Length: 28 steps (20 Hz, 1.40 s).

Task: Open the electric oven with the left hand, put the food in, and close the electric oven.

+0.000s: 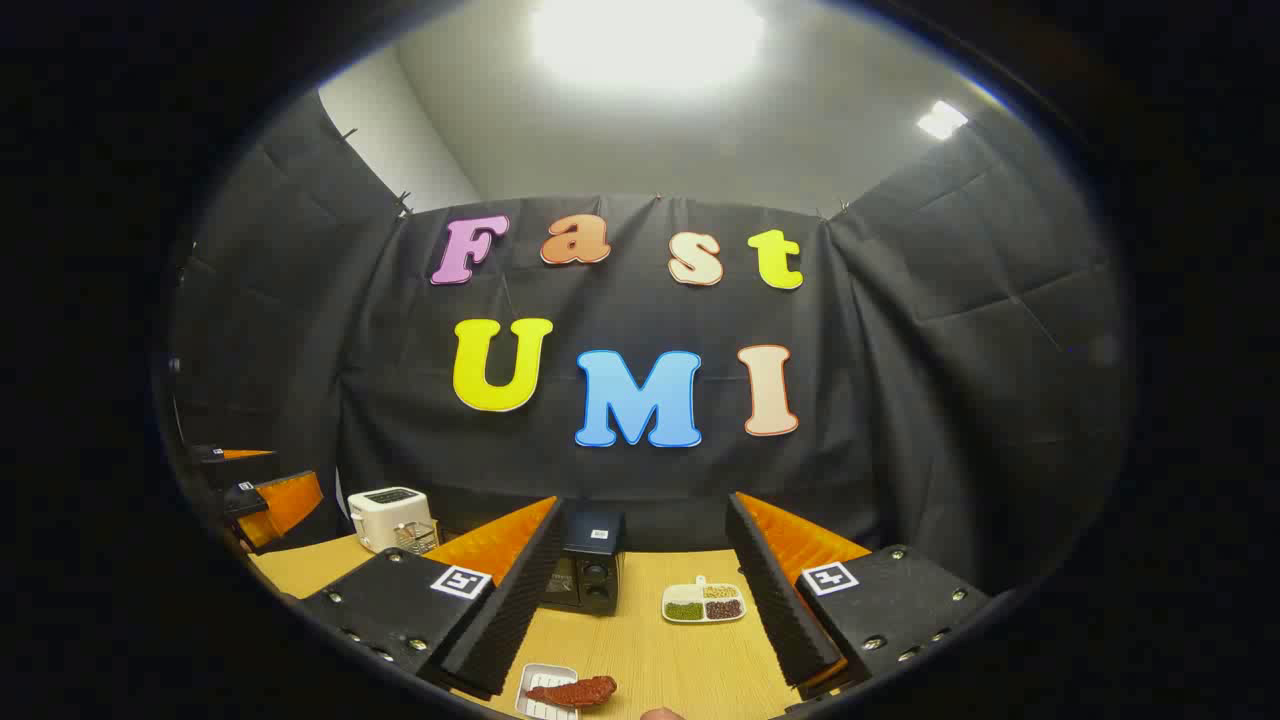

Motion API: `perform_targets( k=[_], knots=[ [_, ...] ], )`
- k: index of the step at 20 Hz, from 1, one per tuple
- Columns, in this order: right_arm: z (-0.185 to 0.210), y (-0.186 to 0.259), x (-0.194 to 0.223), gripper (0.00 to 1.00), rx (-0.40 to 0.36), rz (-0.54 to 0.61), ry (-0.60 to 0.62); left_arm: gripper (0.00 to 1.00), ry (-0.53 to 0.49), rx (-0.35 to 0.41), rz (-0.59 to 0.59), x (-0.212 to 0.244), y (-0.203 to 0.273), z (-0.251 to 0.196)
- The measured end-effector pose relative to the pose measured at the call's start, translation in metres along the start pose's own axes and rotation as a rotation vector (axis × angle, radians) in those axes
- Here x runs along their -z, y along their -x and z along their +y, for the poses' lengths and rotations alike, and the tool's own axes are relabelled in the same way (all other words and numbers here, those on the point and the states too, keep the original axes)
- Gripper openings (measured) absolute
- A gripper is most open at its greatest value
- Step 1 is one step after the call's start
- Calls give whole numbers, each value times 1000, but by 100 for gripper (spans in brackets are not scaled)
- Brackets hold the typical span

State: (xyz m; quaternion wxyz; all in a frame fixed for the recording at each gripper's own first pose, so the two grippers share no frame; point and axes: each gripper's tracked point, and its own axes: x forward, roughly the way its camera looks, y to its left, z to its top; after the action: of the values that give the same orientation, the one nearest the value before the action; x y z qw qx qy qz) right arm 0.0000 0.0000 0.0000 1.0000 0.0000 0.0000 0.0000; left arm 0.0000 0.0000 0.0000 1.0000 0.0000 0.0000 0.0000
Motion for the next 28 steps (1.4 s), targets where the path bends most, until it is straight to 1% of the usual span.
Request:
perform_targets(
  k=[9, 16, 21, 25, 27, 28],
  knots=[
    [-5, 4, 3, 97, 15, -1, -16, 99, -9, -6, -8, -1, 3, 2],
    [-9, 6, 6, 97, 10, 3, -15, 99, -13, 1, 1, -1, 4, 0],
    [-22, 7, 8, 97, -5, -3, -2, 99, -8, -14, 2, 0, 1, -17],
    [-33, 9, 12, 97, -28, -13, -14, 99, -34, -20, -11, 0, -2, -30],
    [-37, 10, 18, 97, -32, 2, -17, 99, -32, -18, -13, 1, -10, -35],
    [-37, 12, 18, 97, -36, 7, -20, 95, -29, -20, -11, 2, -15, -35]
  ],
)
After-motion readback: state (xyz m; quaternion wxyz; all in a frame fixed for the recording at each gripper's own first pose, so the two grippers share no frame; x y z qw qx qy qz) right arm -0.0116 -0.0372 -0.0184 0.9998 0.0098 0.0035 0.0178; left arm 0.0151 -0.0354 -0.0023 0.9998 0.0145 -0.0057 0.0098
